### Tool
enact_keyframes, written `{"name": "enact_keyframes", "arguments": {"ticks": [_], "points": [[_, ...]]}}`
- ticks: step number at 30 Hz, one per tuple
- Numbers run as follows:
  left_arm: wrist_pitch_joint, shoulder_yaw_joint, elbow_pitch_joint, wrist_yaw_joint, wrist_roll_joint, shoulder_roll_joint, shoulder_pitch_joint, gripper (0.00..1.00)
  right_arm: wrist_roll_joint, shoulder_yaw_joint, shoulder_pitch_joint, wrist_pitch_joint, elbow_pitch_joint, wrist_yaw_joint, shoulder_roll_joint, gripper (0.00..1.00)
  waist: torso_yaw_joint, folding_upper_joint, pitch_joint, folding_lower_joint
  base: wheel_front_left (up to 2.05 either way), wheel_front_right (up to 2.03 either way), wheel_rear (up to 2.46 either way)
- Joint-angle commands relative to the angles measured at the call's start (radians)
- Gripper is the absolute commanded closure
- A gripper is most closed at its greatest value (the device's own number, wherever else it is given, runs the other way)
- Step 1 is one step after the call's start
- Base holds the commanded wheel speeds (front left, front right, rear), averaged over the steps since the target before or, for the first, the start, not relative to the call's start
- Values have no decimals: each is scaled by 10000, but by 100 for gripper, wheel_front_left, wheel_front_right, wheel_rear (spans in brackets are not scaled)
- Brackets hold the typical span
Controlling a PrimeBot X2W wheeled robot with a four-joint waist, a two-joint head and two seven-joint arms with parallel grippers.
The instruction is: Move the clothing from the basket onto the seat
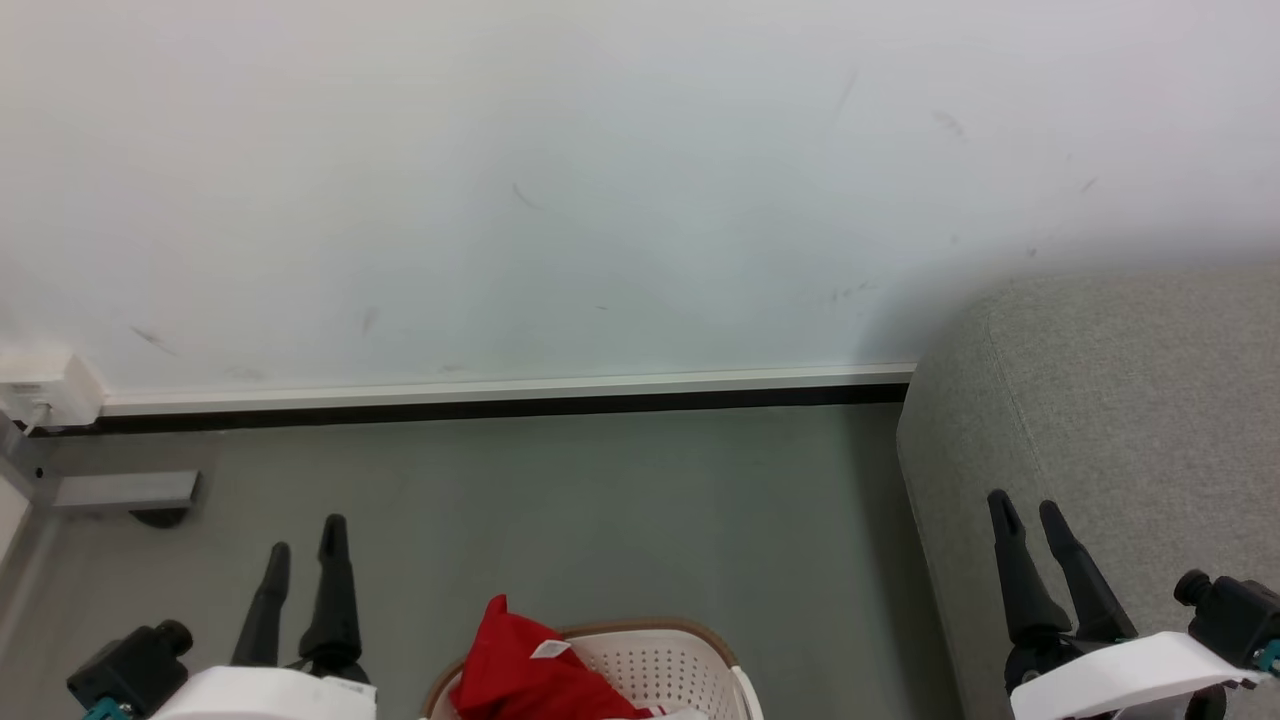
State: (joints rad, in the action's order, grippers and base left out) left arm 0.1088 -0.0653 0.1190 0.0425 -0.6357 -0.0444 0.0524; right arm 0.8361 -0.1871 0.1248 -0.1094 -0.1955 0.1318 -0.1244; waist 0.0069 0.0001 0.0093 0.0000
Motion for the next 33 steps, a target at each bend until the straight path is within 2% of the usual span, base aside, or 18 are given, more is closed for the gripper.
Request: {"name": "enact_keyframes", "arguments": {"ticks": [1, 13, 33], "points": [[151, 8, -46, -95, 481, -105, -56, 0, -510, -83, 325, -139, 52, -10, -123, 0, 1, -1, -12, 0, 0, 0, 0], [502, 137, 92, -417, 1913, -225, -229, 0, -2147, -473, 264, -492, 98, -12, -169, 0, 3, -1, -92, 0, 0, 0, 0], [954, 155, 82, -699, 3655, -263, -429, 0, -3727, -756, 268, -947, -33, -15, -261, 0, 0, -1, -187, 0, 0, 0, 0]]}}
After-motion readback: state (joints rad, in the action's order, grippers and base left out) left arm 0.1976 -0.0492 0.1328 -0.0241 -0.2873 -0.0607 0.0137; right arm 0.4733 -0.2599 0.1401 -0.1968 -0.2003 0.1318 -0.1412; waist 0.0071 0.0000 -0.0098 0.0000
